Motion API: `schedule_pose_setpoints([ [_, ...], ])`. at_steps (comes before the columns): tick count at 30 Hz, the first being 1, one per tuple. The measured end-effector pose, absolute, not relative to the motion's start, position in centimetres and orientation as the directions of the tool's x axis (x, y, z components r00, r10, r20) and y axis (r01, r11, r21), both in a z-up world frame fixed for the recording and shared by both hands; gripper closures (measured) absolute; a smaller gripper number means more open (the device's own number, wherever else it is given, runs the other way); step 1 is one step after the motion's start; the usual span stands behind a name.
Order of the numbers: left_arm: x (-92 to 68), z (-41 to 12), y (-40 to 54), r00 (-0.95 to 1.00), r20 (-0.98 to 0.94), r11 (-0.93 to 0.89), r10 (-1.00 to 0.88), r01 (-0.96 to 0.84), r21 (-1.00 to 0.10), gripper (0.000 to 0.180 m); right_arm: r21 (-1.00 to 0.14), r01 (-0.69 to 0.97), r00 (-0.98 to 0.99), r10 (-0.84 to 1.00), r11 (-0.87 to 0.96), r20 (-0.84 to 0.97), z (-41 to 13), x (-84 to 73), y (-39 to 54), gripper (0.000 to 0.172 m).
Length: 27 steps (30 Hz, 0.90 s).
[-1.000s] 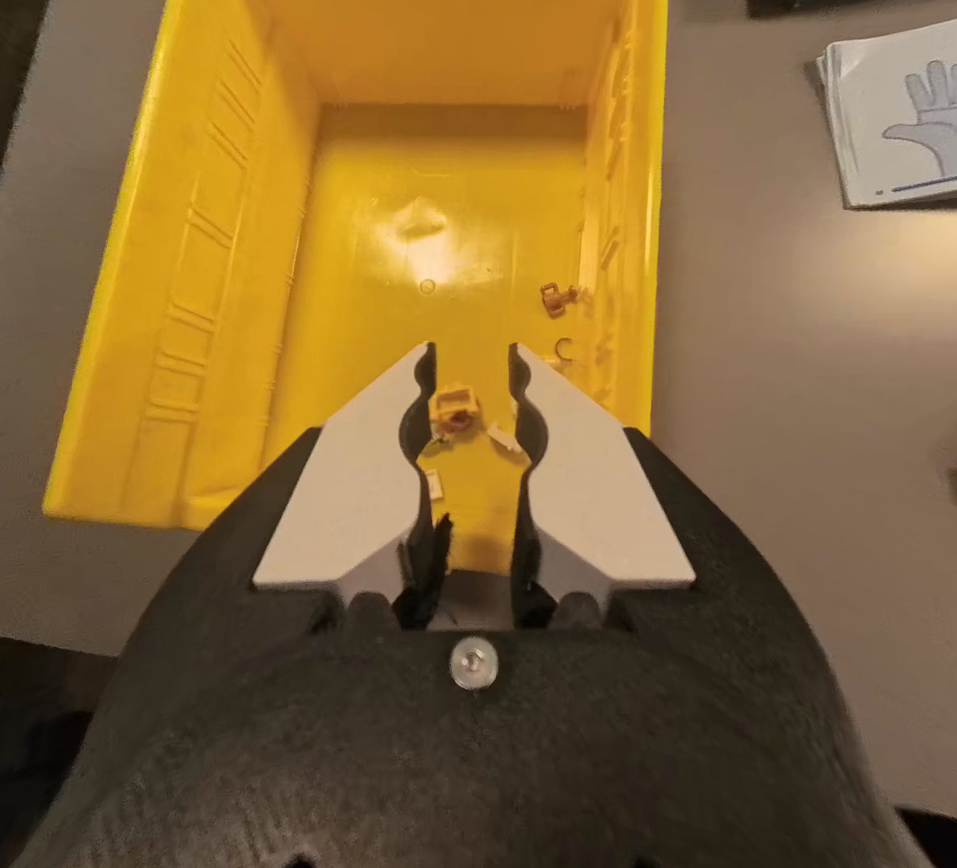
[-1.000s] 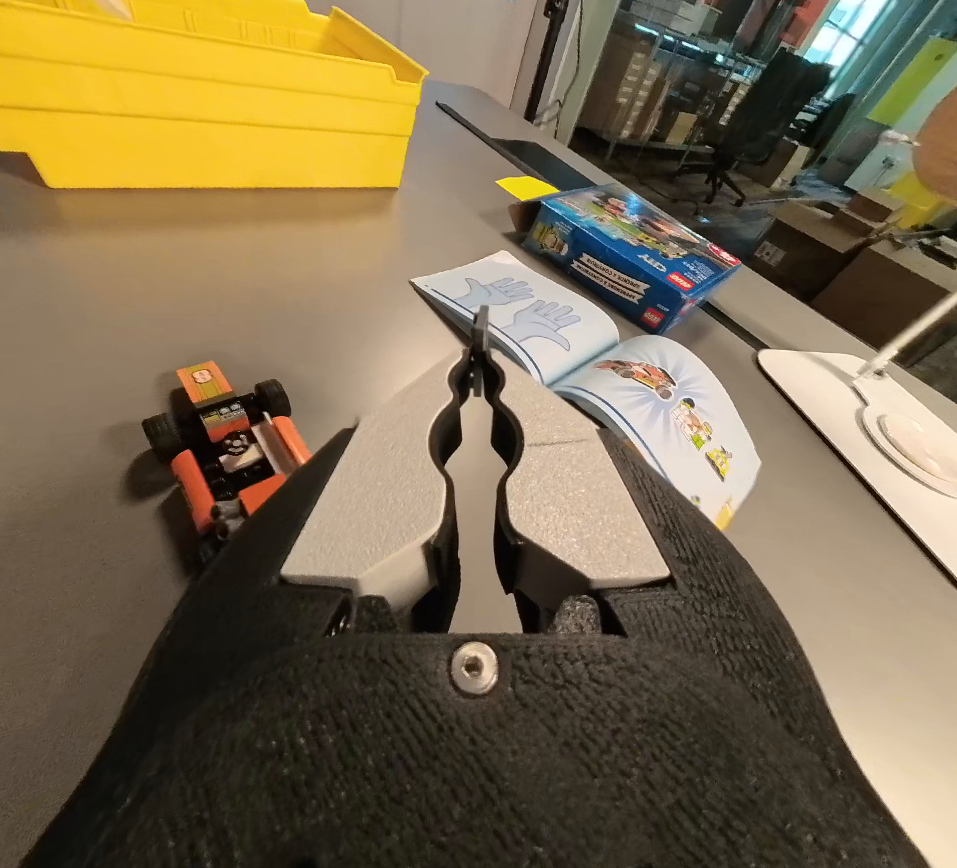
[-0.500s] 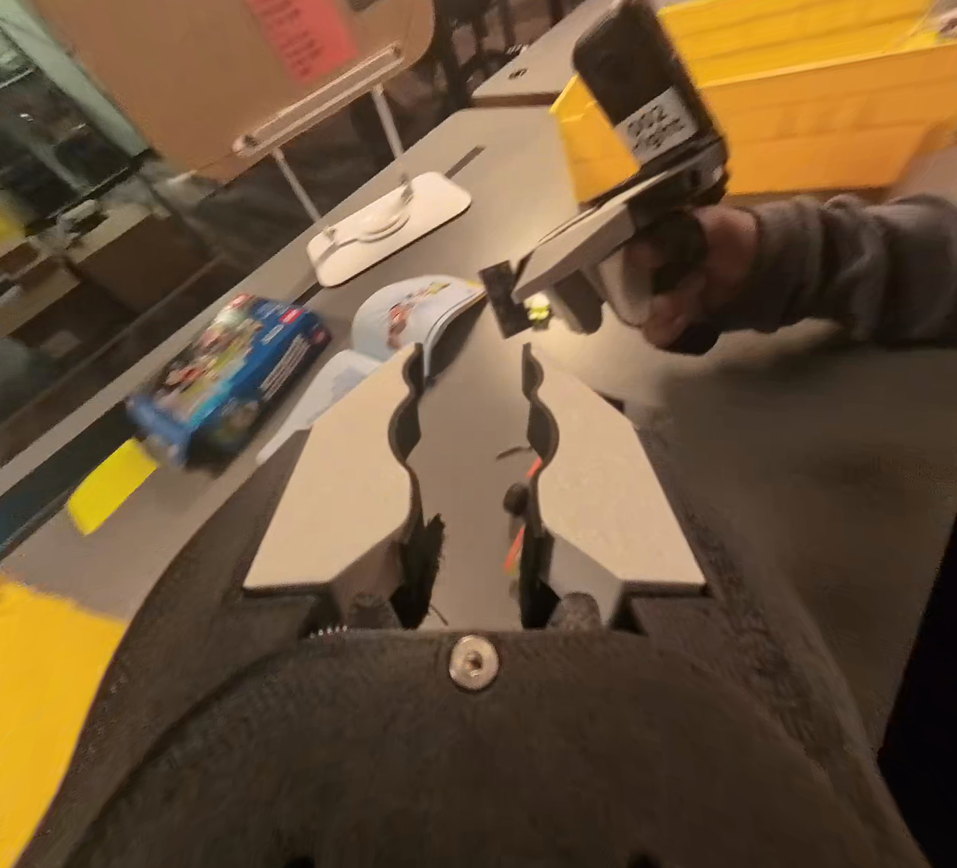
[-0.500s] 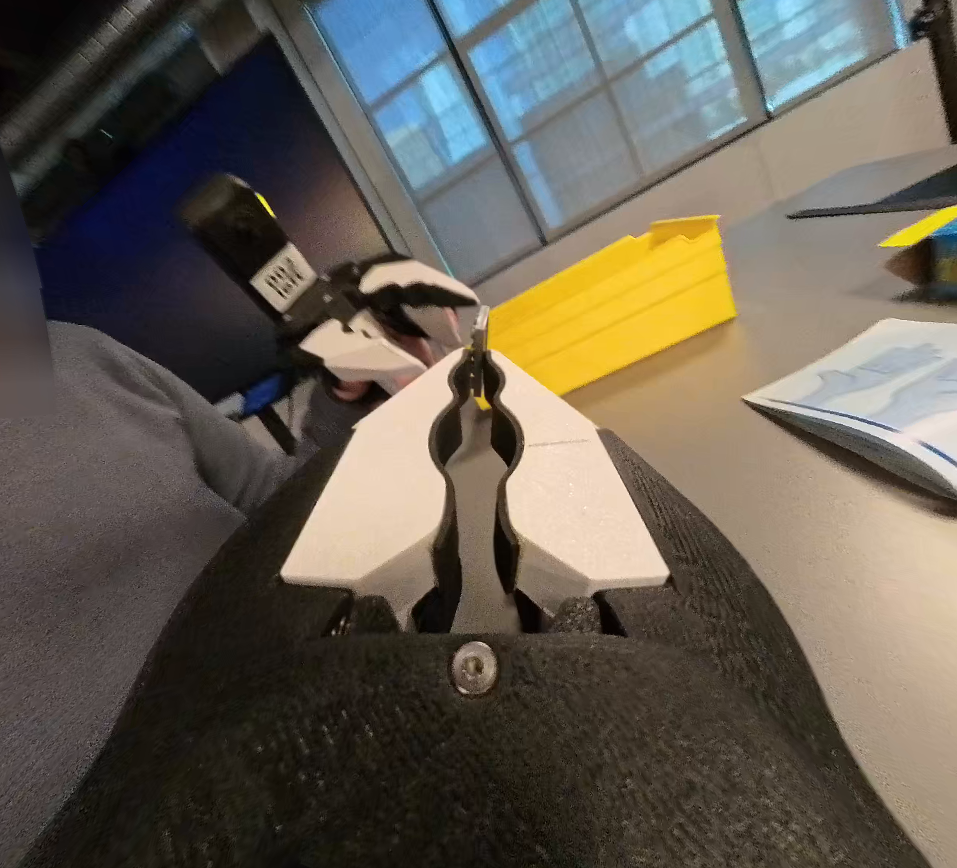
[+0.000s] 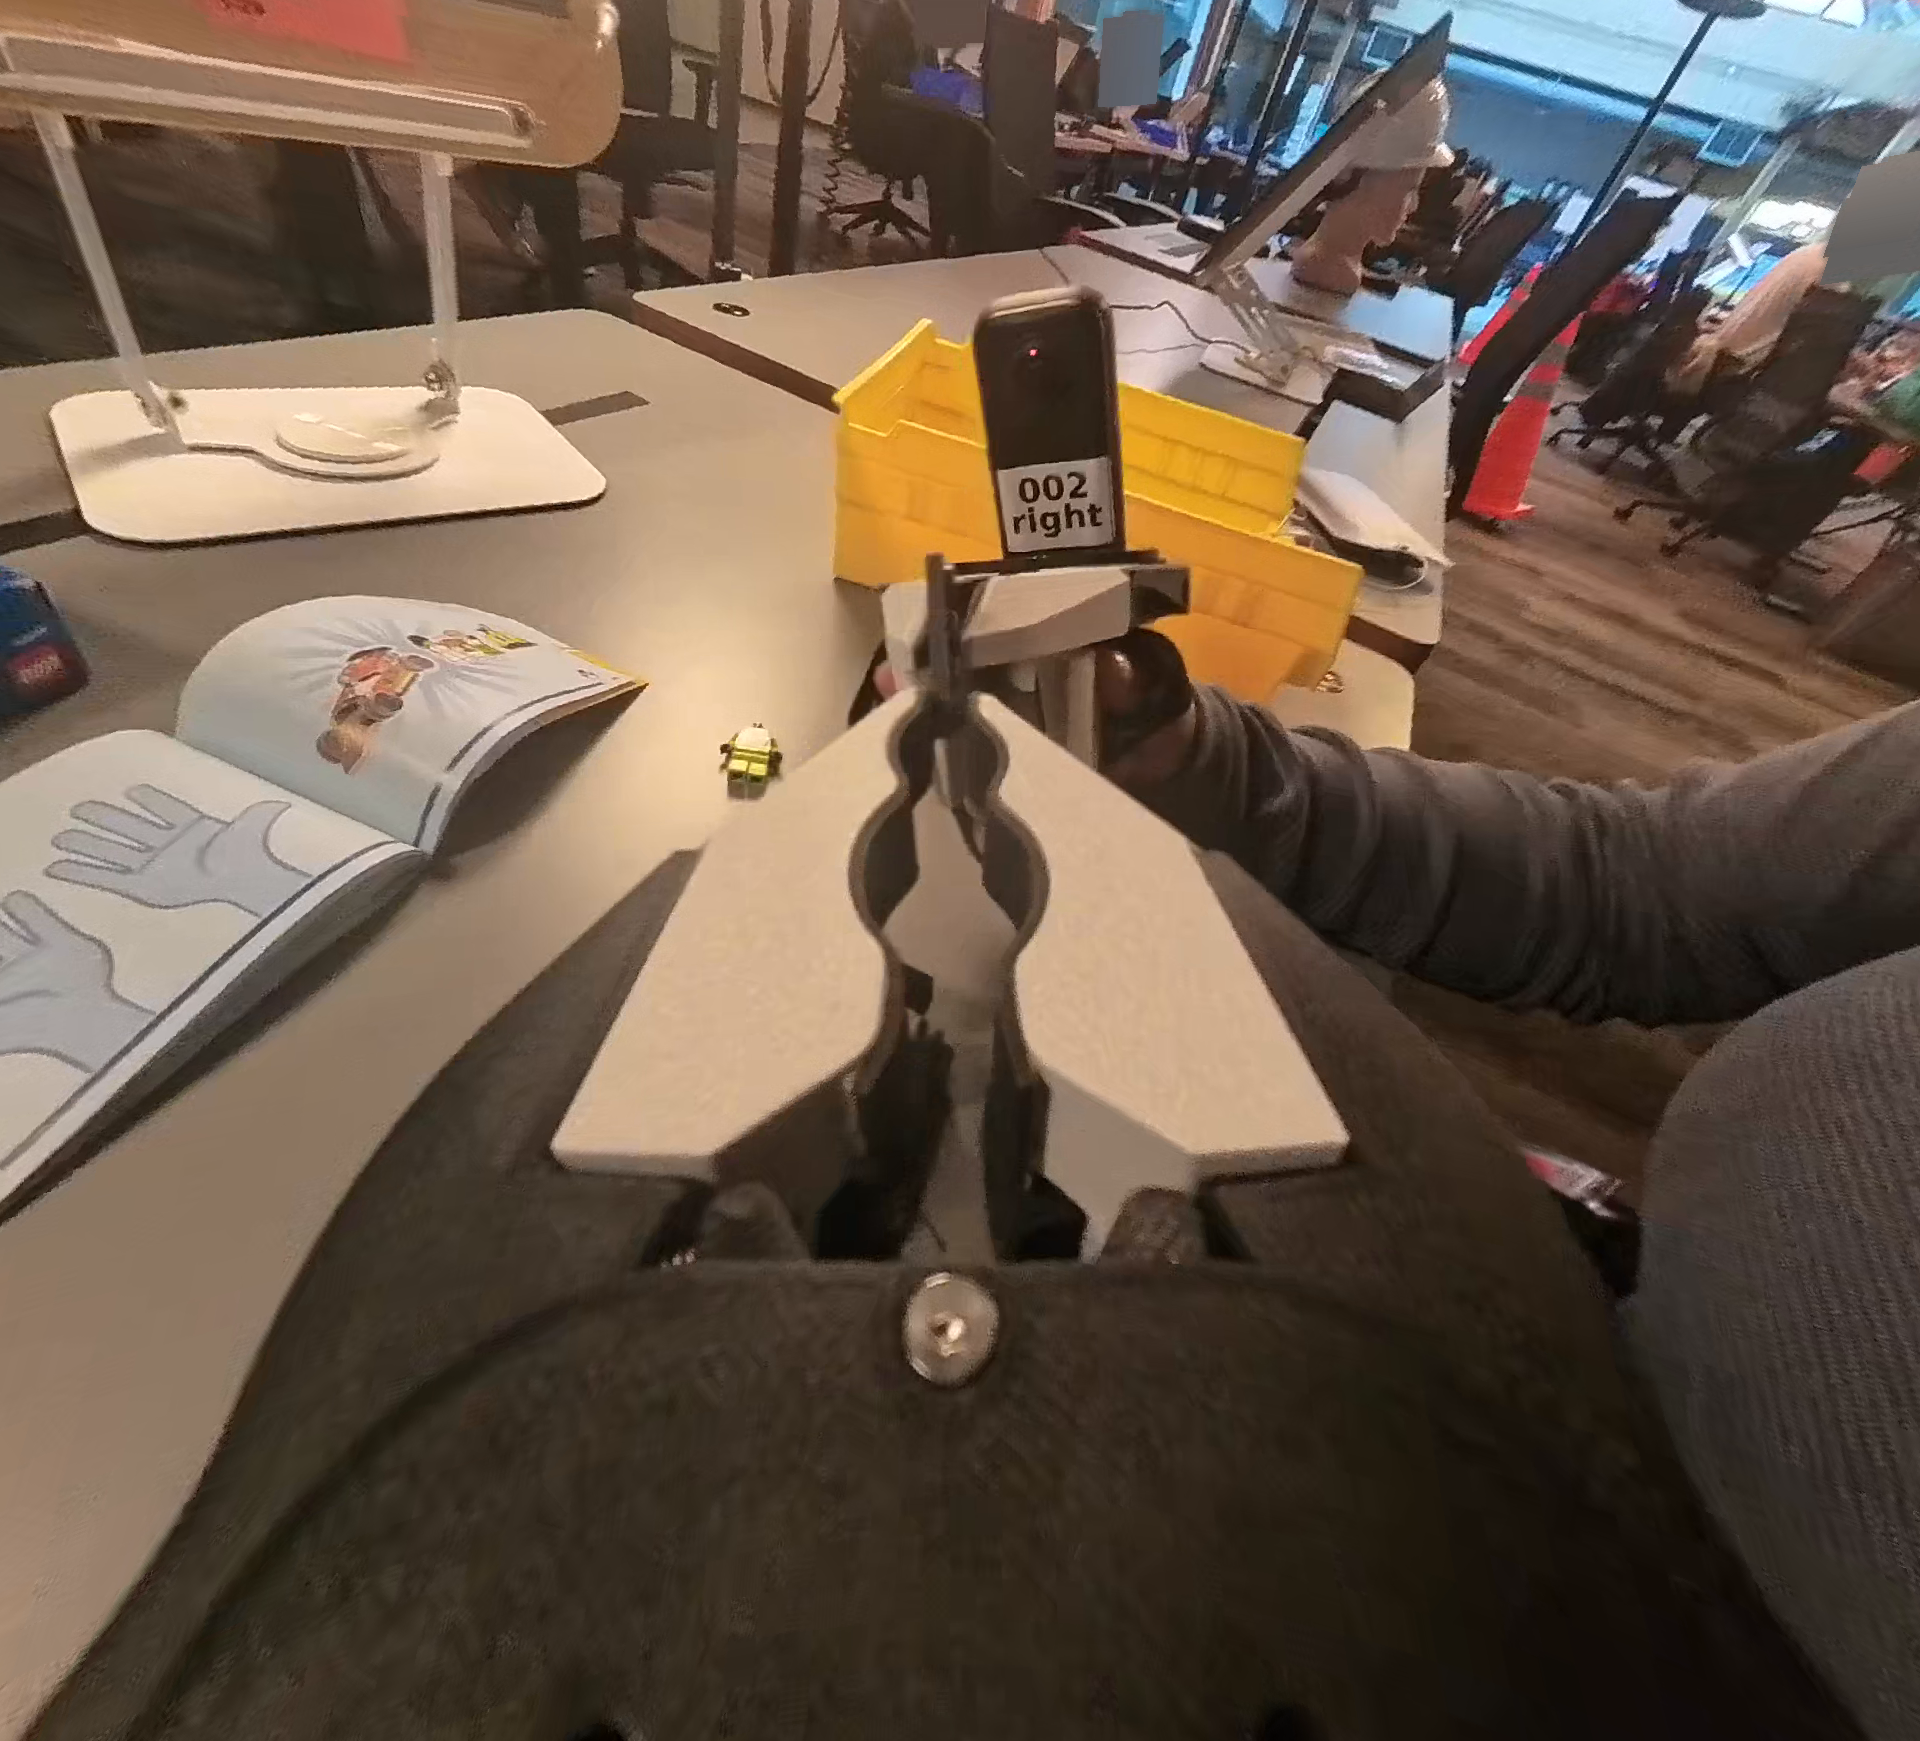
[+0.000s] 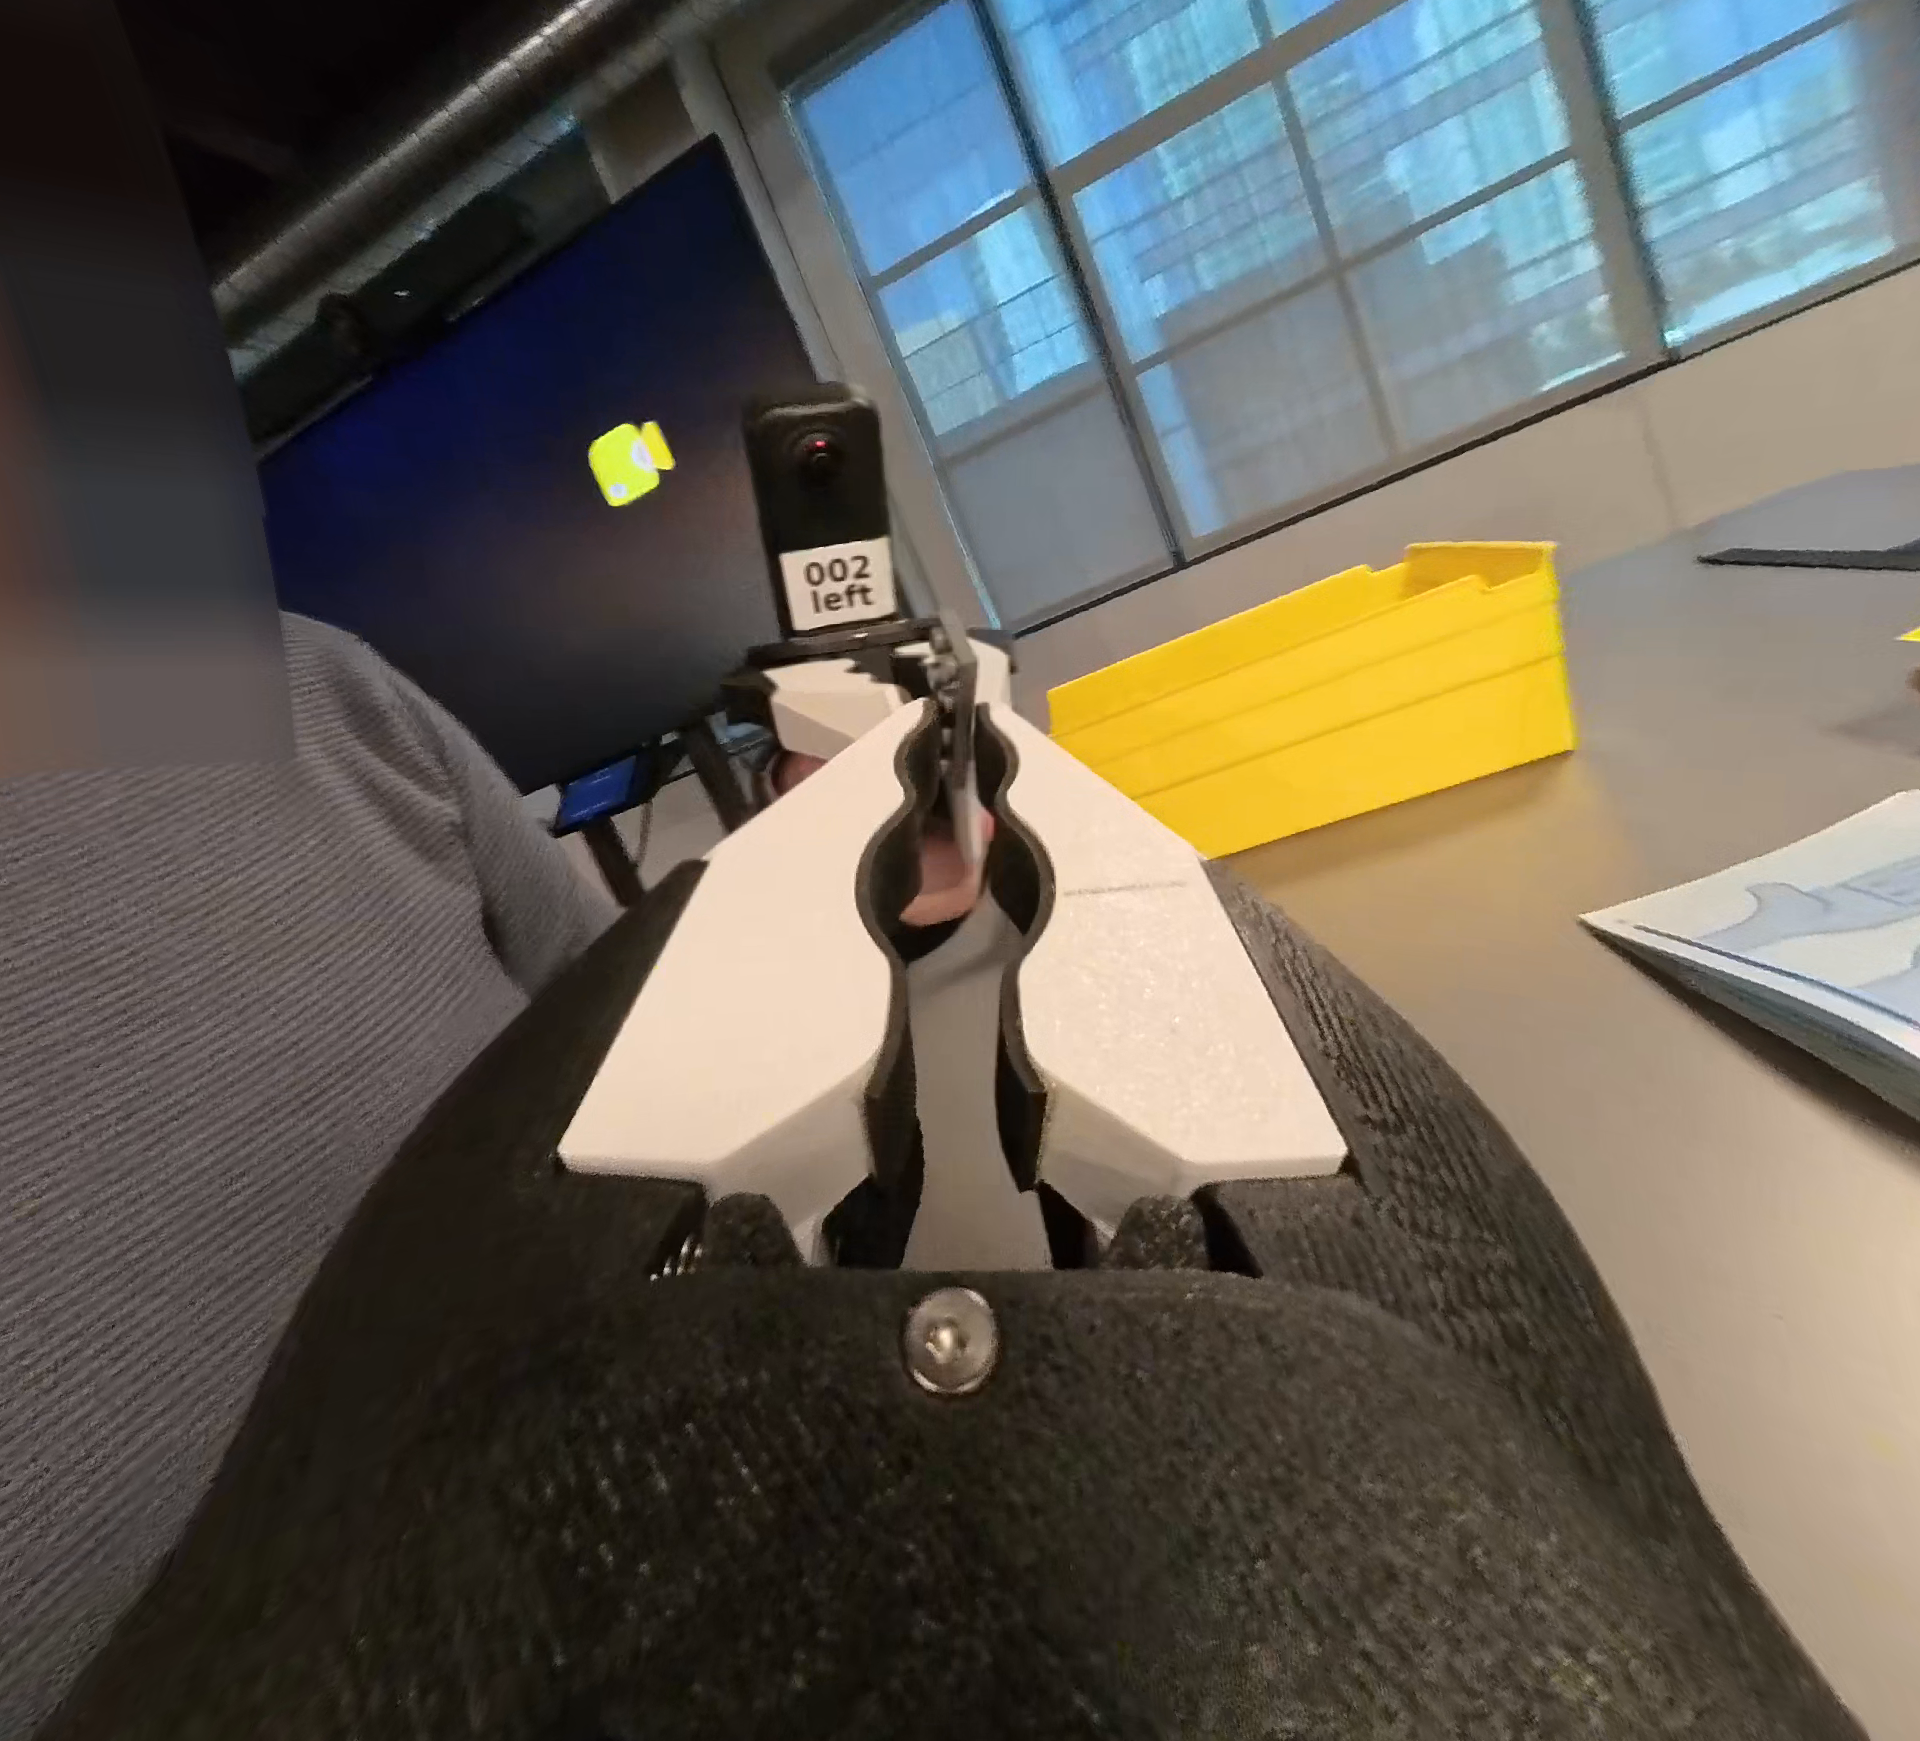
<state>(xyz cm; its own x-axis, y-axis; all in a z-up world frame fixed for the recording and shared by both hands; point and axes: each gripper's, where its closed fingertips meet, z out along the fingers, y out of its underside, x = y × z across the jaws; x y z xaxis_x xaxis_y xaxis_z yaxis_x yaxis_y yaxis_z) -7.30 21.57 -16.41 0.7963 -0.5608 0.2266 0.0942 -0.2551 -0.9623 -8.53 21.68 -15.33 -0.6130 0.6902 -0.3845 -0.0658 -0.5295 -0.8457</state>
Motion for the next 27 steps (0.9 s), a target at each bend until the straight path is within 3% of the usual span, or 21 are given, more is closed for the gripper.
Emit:
schedule_pose_setpoints([
  [4,-11.9,-15.0,20.9,0.899,0.159,-0.212,-0.408,0.076,-0.974,0.178,-0.904,-0.128,-0.428,0.845,-0.408,-0.320,-16.5,-9.5,23.9,0.154],
  [8,-26.9,-13.9,16.4,0.981,-0.125,-0.328,0.149,-0.071,-0.942,0.177,-0.938,-0.143,-0.255,0.928,-0.314,-0.272,-17.2,-9.5,26.5,0.159],
  [10,-33.2,-14.6,12.4,0.926,-0.130,-0.453,0.354,0.048,-0.890,0.177,-0.924,-0.152,-0.223,0.923,-0.352,-0.315,-17.2,-9.3,27.6,0.162],
  [13,-38.2,-16.7,8.0,0.853,-0.132,-0.555,0.505,0.203,-0.807,0.177,-0.904,-0.214,-0.137,0.927,-0.371,-0.348,-16.8,-8.5,29.7,0.163],
  [14,-38.9,-17.7,7.2,0.842,-0.134,-0.583,0.522,0.238,-0.777,0.177,-0.898,-0.250,-0.085,0.932,-0.361,-0.351,-16.6,-8.1,30.8,0.159],
  [17,-39.7,-20.5,6.0,0.824,-0.129,-0.631,0.552,0.311,-0.711,0.148,-0.883,-0.404,0.096,0.949,-0.238,-0.300,-15.0,-5.5,33.6,0.154],
  [19,-40.5,-21.2,5.7,0.791,-0.168,-0.628,0.589,0.317,-0.711,0.138,-0.885,-0.443,0.204,0.946,-0.142,-0.254,-14.3,-4.0,34.8,0.154],
  [21,-41.3,-18.5,6.5,0.726,-0.255,-0.543,0.639,0.190,-0.818,0.131,-0.890,-0.452,0.299,0.929,-0.062,-0.217,-14.0,-3.0,35.7,0.154],
  [23,-38.7,-13.3,9.0,0.715,-0.317,-0.373,0.623,-0.084,-0.924,0.137,-0.895,-0.445,0.346,0.917,-0.024,-0.197,-14.1,-2.6,36.2,0.154],
  [25,-32.1,-10.4,13.3,0.819,-0.364,-0.213,0.443,-0.298,-0.930,0.151,-0.903,-0.429,0.352,0.916,-0.024,-0.192,-14.5,-2.9,36.3,0.154],
  [27,-24.5,-11.6,17.8,0.920,-0.382,-0.163,0.089,-0.365,-0.917,0.154,-0.913,-0.407,0.351,0.917,-0.032,-0.188,-15.1,-3.4,36.3,0.154],
])
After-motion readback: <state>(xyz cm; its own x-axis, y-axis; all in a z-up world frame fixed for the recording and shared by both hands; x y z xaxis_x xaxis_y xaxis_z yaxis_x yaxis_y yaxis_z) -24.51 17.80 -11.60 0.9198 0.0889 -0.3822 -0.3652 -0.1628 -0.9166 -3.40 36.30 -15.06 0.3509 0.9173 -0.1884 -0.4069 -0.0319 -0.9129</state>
